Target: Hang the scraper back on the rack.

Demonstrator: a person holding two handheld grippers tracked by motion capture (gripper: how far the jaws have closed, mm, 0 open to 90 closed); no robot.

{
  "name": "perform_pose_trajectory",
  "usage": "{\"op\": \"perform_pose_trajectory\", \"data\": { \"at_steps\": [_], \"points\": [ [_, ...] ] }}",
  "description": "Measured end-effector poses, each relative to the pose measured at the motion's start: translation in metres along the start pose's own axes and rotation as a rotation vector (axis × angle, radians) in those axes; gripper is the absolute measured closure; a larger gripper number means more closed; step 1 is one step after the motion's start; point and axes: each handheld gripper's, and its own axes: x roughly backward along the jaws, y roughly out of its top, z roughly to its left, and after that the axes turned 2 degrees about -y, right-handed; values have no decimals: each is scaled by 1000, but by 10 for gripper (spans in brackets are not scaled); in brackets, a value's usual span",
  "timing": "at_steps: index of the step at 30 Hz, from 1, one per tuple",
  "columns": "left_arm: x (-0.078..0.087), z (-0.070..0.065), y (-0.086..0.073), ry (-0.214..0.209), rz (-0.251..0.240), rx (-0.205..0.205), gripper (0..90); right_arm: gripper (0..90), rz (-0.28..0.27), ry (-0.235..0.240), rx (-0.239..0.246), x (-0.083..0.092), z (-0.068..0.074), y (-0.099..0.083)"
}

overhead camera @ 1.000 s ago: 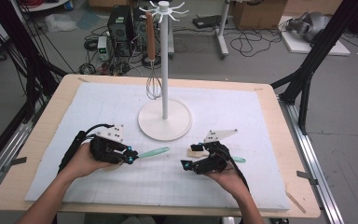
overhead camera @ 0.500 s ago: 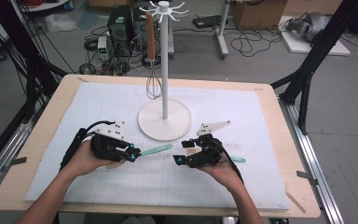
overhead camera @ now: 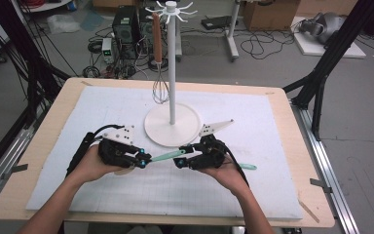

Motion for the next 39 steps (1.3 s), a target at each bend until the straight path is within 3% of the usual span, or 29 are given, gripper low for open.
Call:
{"op": "perform_pose_trajectory", "data": {
  "at_steps": [10, 20, 39],
  "points": [
    [-2, -2, 2, -4, 12, -13, 801, 561, 28, 25, 14, -5, 0, 2],
    [-4, -2, 2, -4, 12, -12, 801, 636, 20, 50, 0, -5, -1, 3],
    [-6, -3, 2, -12, 13, -14, 800, 688, 12, 86, -23, -5, -4, 5]
  ]
}}
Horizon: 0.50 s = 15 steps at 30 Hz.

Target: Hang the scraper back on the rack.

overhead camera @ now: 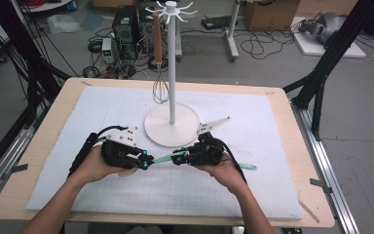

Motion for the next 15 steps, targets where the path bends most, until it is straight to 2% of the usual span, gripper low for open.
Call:
{"op": "perform_pose_trajectory", "data": {
  "at_steps": [6, 9, 12, 14, 15],
  "points": [
    [-1, 0, 0, 0, 7, 0, 800, 724, -4, 31, -13, 1, -1, 0],
    [-2, 0, 0, -6, 7, -6, 807, 788, -24, 58, -13, 1, 0, 1],
    [-4, 0, 0, -27, 2, -2, 833, 821, -43, 64, 0, 2, 2, 2],
    [-5, -2, 0, -11, 7, -5, 831, 823, -46, 52, 27, 3, 5, 4],
    [-5, -1, 1, -23, 10, 0, 830, 823, -49, 47, 25, 3, 6, 4]
  ]
}}
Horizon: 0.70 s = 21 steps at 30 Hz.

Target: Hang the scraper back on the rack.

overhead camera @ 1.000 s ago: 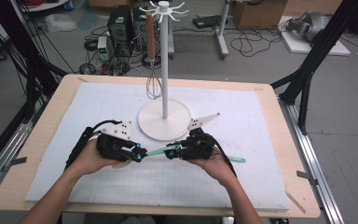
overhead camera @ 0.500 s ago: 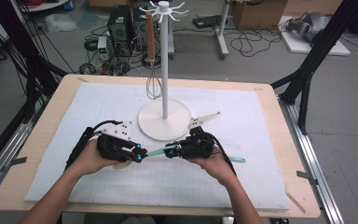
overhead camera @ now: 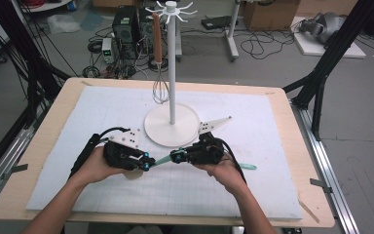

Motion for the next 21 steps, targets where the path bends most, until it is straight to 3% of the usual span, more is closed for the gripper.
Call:
{"op": "perform_pose_trajectory", "data": {
  "at_steps": [10, 17, 21],
  "points": [
    [-3, 2, 2, -40, 0, 34, 723, 823, -4, -11, 44, 1, 5, 4],
    [-6, 3, 3, -50, 4, 41, 738, 821, -5, -2, 71, 1, 10, 11],
    [-6, 3, 5, -64, 3, 32, 816, 820, 0, 0, 75, 0, 11, 13]
  ]
}}
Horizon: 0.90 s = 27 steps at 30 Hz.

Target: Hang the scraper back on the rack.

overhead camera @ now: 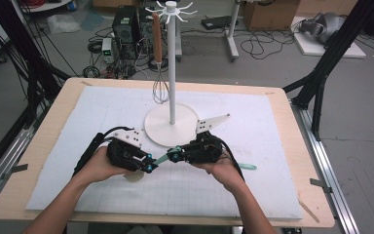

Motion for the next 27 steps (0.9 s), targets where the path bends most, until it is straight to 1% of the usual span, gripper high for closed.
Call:
{"op": "perform_pose_trajectory", "data": {
  "at_steps": [1, 2, 7, 11, 13, 14, 16, 18, 19, 21, 23, 27],
  "points": [
    [0, 0, 0, -6, -2, 1, 820, 820, -6, 3, -1, 0, 0, 0],
    [1, 0, 1, -12, 7, -1, 825, 820, -11, 4, 1, 0, -1, 1],
    [1, 0, 1, -18, -13, -3, 836, 818, -23, 11, 1, 1, -1, 2],
    [4, 0, 2, -11, -31, 2, 841, 797, -49, 16, -7, 1, -1, 2],
    [5, 0, 2, -2, -32, 4, 842, 720, -68, 10, -16, 2, -1, 3],
    [5, 0, 2, -6, -31, 4, 842, 707, -72, 6, -15, 2, -2, 3],
    [6, 1, 2, -1, -31, 3, 842, 710, -72, 3, -20, 3, -1, 3],
    [6, 1, 2, -1, -42, 10, 842, 712, -71, 11, -13, 2, -1, 3],
    [6, 2, 2, 0, -43, 4, 842, 711, -67, 9, -15, 2, 0, 3],
    [6, 1, 3, 3, -50, 9, 842, 715, -64, 12, -10, 0, 0, 3],
    [7, 1, 3, 6, -46, 5, 842, 726, -63, 15, -8, -1, 1, 3],
    [7, 2, 3, 2, -55, 7, 842, 744, -77, 16, -12, -1, 0, 4]
  ]
}}
